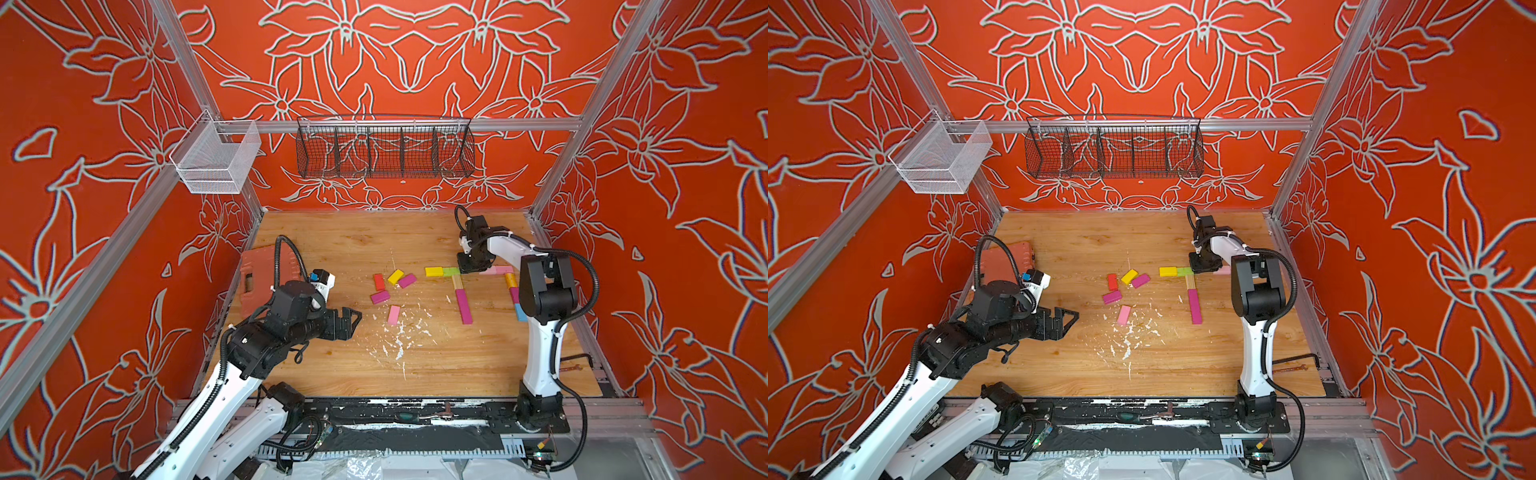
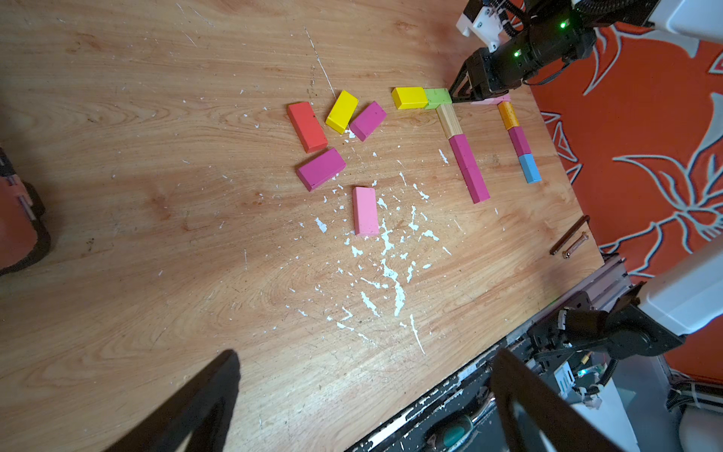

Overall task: Assemble the number 7 with building blocks
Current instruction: Adjust the building block at the center of the board.

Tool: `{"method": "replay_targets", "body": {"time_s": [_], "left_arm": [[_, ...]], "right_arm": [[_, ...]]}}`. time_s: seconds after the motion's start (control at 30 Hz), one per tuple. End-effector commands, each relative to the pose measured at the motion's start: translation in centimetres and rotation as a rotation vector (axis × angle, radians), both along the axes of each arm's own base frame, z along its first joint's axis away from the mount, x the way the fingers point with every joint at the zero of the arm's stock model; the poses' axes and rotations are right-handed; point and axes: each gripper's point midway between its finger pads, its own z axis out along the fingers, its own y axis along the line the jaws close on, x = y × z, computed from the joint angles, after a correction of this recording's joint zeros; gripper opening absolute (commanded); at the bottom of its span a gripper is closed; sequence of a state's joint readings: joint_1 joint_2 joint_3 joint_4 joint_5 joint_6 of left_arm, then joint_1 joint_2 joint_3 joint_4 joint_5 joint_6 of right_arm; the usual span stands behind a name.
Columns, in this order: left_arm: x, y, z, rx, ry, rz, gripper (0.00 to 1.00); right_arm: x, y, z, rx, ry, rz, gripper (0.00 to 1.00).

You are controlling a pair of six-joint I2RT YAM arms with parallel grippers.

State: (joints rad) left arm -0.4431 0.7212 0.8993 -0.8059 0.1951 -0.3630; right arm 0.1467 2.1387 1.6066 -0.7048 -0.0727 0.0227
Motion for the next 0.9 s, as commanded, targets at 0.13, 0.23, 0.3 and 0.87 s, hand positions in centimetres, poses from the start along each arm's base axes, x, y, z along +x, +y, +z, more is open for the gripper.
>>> {"method": "replay_targets", "body": {"time_s": [0.13, 0.23, 0.3, 0.87], "left_arm": [[0.1, 0.3, -0.2, 0.009, -0.002, 0.01, 0.97], [0.0, 0.3, -0.2, 0.009, -0.002, 0.011, 0.97], [0.1, 0.3, -0.2, 0.008, -0.003, 0.011, 0.97], [0.1, 0.4, -0.3, 0.014, -0.001, 0.014, 0.97]], "right_arm": [[-2.4, 1.0, -1.4, 0.016, 0.081, 0.054, 0.44], [-2.4, 1.0, -1.4, 0.014, 0.081, 0.055, 0.45], [-2.4, 1.0, -1.4, 0.014, 0.082, 0.056, 0.45], [-0.3, -0.6, 4.6, -0.1, -0.078, 0.018, 0.45]]}}
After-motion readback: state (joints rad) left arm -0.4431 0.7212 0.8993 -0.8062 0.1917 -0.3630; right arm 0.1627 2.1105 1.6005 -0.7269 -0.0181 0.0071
